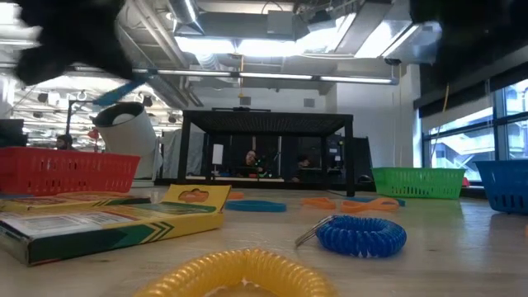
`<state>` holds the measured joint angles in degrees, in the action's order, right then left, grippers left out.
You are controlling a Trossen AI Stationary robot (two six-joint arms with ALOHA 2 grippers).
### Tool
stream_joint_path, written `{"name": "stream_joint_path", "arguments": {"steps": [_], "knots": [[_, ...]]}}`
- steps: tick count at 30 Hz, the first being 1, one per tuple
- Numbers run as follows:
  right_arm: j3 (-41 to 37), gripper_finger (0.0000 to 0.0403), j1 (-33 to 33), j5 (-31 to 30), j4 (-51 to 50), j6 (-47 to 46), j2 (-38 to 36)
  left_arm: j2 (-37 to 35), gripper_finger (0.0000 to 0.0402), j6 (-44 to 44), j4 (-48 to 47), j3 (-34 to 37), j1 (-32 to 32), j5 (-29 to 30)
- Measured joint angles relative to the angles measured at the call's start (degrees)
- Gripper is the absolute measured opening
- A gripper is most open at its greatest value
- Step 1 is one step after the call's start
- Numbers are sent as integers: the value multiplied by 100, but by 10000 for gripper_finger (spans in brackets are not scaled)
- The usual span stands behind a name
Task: Pick & Place Office Desk Supplies
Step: Put the rubber band into the blue bin
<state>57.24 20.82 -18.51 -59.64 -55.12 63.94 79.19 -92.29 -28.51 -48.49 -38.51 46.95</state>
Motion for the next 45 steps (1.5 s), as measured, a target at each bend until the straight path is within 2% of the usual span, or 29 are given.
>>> {"name": "stream_joint_path", "arguments": {"steps": [4, 9, 12, 15, 19, 24, 28, 35, 45], "knots": [[327, 201, 0, -515, 613, 458, 0, -50, 5, 2335, 1662, -2, 530, 243], [386, 201, 0, -437, 1992, 1391, 2, -50, 5, 4959, 3936, -4, 1310, 208], [386, 205, 0, -314, 2795, 1830, 27, -51, 5, 6285, 5247, -4, 1694, -63], [386, 220, -36, -307, 3511, 2238, 80, -52, 5, 7154, 6199, -9, 1987, -595], [388, 249, -158, -287, 4387, 2648, 253, -52, 6, 7592, 6765, -11, 2274, -1252], [387, 279, -326, -161, 5199, 3372, 627, 143, 6, 7694, 6875, -188, 2518, -1676], [386, 285, -423, -162, 5600, 4175, 918, 425, 6, 8085, 6915, -530, 2602, -2114], [386, 279, -567, -738, 5701, 4408, 1052, 624, 6, 8628, 6913, -809, 2530, -2165], [386, 251, -682, -308, 5716, 4495, 1056, 630, 6, 8667, 6859, -804, 2685, -2158]]}}
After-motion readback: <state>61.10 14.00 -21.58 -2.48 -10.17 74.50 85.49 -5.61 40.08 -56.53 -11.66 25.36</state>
